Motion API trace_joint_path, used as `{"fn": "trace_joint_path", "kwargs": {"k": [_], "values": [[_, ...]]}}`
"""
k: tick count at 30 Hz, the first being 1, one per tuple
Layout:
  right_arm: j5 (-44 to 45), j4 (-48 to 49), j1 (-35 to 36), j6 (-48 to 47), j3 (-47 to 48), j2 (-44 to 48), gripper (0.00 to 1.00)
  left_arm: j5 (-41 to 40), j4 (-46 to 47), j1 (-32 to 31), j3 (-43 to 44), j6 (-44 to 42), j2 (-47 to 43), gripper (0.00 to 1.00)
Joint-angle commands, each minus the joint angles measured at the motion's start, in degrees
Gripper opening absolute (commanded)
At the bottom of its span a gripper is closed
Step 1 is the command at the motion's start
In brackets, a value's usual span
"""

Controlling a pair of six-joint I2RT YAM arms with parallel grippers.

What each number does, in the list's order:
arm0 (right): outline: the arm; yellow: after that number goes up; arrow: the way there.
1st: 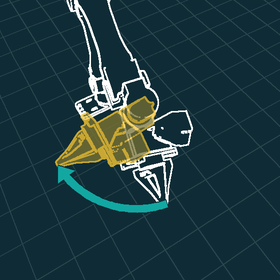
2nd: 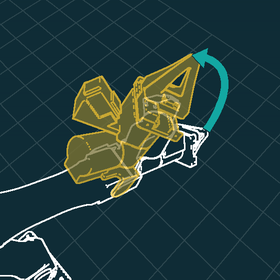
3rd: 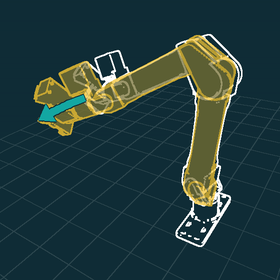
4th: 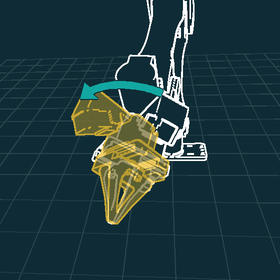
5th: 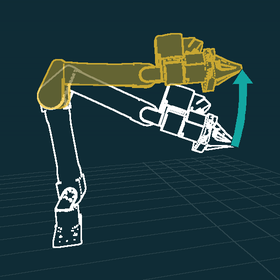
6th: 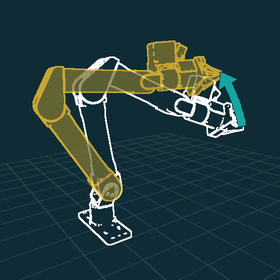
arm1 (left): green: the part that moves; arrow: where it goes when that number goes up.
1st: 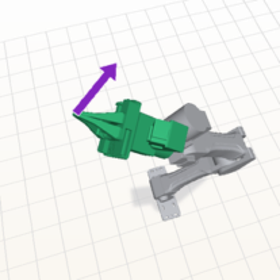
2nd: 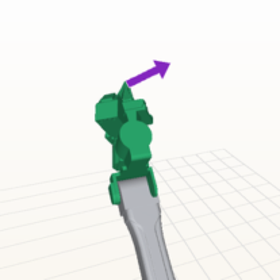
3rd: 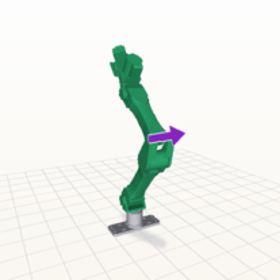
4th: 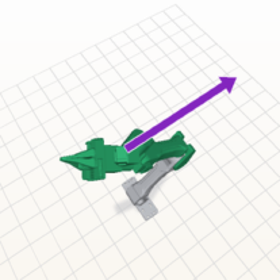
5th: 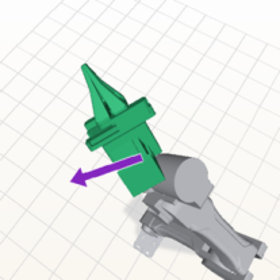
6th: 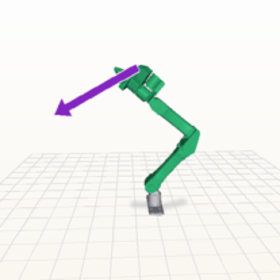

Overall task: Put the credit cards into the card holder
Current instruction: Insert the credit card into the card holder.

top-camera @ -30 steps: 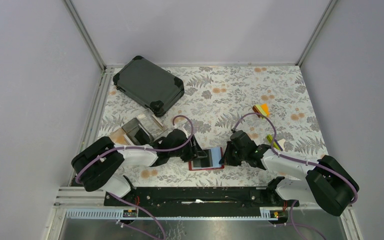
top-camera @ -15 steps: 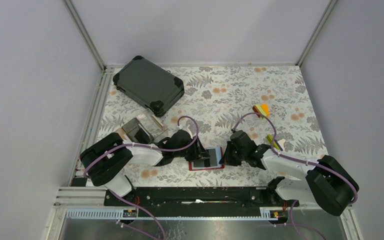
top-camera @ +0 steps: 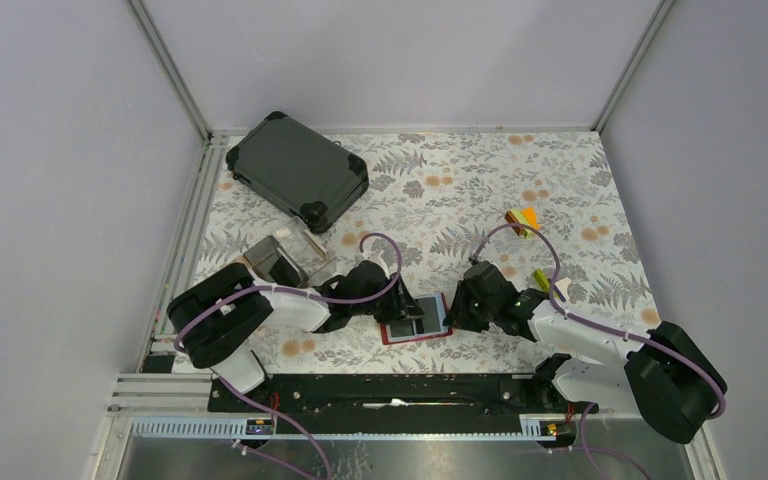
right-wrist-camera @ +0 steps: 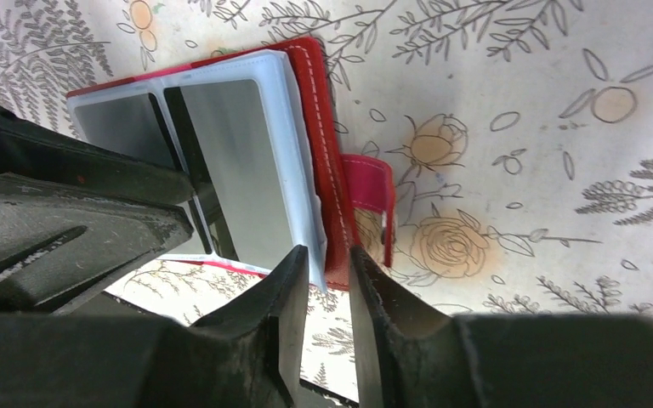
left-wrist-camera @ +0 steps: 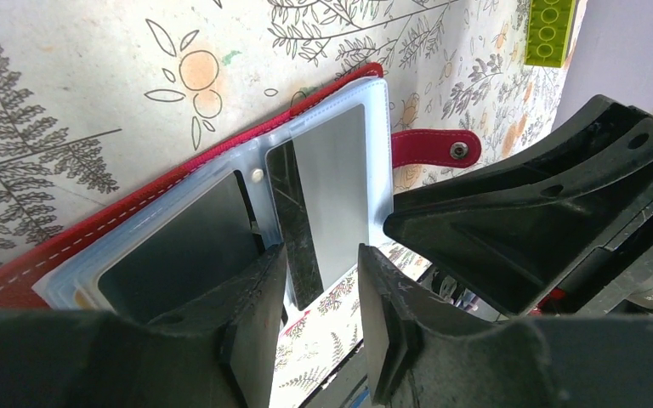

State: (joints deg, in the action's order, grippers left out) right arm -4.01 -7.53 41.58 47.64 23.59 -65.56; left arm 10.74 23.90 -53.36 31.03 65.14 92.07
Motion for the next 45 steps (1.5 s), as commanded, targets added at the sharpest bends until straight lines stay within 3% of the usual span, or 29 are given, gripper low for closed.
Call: {"fn": "trace_joint_path", "kwargs": {"k": [1, 5, 13, 20, 37, 40, 45], "values": [[3.75, -5.93, -0.28, -1.57, 1.92, 1.71, 0.33, -0.38, 1.32, -0.39, 0.78, 0.51, 0.52, 0.39], [5.2, -6.68, -0.27, -1.7, 1.7, 2.46, 0.35, -0.87, -0.76, -0.36, 0.8, 0.18, -0.4, 0.39], [1.06, -3.22, -0.22, -1.98, 0.83, 3.57, 0.27, -1.84, -3.99, -0.65, 1.29, -0.43, -1.31, 0.39], [-0.09, -2.04, -0.28, -2.02, 0.78, 5.75, 0.33, -2.65, -5.88, -0.73, 1.66, -1.16, -2.14, 0.39], [-4.66, 3.89, -0.22, -1.67, -1.78, -0.14, 0.28, -2.79, -7.17, -0.94, 2.51, -1.58, -2.21, 0.38], [-5.96, 5.16, -0.26, -1.53, -1.88, -1.04, 0.23, -2.82, -7.61, -1.03, 2.96, -1.75, -2.1, 0.38], [-6.5, 6.13, -0.3, -1.07, -2.13, -1.2, 0.04, -2.74, -7.94, -1.38, 3.92, -1.78, -1.85, 0.38]]}}
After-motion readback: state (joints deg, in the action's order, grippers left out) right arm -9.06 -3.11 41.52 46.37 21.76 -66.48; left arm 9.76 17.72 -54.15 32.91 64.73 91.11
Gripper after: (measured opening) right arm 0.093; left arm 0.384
